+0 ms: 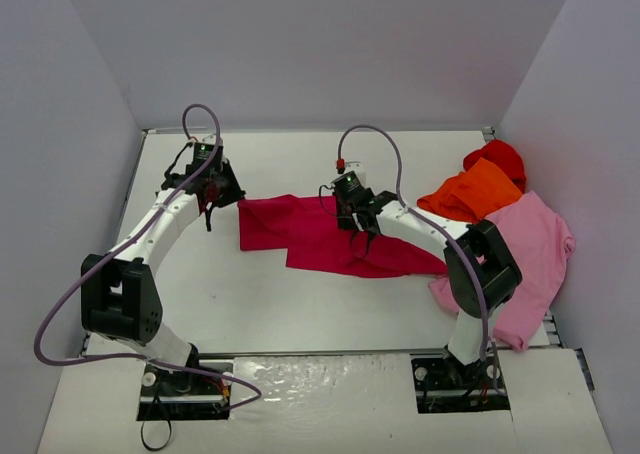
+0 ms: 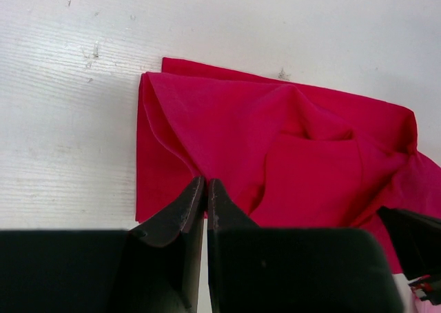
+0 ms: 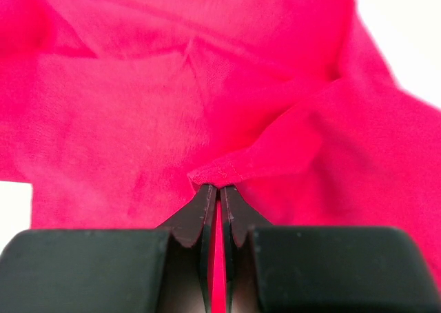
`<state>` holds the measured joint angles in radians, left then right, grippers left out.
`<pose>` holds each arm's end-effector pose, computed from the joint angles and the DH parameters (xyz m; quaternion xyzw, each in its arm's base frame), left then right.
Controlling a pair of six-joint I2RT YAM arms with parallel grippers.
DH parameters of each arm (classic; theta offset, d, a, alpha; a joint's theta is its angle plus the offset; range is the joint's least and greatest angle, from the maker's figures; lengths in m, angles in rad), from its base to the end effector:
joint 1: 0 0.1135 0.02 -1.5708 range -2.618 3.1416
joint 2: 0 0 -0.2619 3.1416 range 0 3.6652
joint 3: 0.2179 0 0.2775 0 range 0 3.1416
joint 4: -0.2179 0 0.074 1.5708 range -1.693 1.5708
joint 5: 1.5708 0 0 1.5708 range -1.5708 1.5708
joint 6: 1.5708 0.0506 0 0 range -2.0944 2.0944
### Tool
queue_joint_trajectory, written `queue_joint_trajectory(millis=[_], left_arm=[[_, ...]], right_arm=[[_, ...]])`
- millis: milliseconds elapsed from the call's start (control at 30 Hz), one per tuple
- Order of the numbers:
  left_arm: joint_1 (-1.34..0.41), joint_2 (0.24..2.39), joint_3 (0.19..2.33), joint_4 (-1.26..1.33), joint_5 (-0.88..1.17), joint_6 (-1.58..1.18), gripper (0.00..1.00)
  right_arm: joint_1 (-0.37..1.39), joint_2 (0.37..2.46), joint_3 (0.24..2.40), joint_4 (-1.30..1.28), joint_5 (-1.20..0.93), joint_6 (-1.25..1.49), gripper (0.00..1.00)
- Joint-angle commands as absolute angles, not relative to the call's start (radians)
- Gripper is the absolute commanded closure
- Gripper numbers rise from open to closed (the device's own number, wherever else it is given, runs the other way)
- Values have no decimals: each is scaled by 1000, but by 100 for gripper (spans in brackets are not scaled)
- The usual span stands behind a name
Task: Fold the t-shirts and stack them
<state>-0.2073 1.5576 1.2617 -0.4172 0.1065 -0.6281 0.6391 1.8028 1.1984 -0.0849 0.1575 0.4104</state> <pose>0.3778 -0.0850 0.2724 -0.1680 0.8928 -0.2127 0.3599 0.3522 0.2519 0.1849 -0.0695 0.8996 0.1515 0.4037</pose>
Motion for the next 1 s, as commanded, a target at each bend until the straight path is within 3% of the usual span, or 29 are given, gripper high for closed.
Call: queue_joint_trajectory(millis=[0, 367, 733, 967], left_arm=[[-199, 1471, 1316, -413, 108, -615, 100], [-165, 1405, 1440, -546, 57, -551, 100], [4, 1345, 1645, -716, 52, -469, 100], [134, 1344, 1806, -797, 72, -407, 100]], right_arm=[[606, 1644, 1228, -101, 206, 381, 100], [529, 1440, 1310, -211, 350, 287, 100], [428, 1241, 1352, -230, 704, 270, 100], [253, 1208, 1444, -232, 645, 256, 100]])
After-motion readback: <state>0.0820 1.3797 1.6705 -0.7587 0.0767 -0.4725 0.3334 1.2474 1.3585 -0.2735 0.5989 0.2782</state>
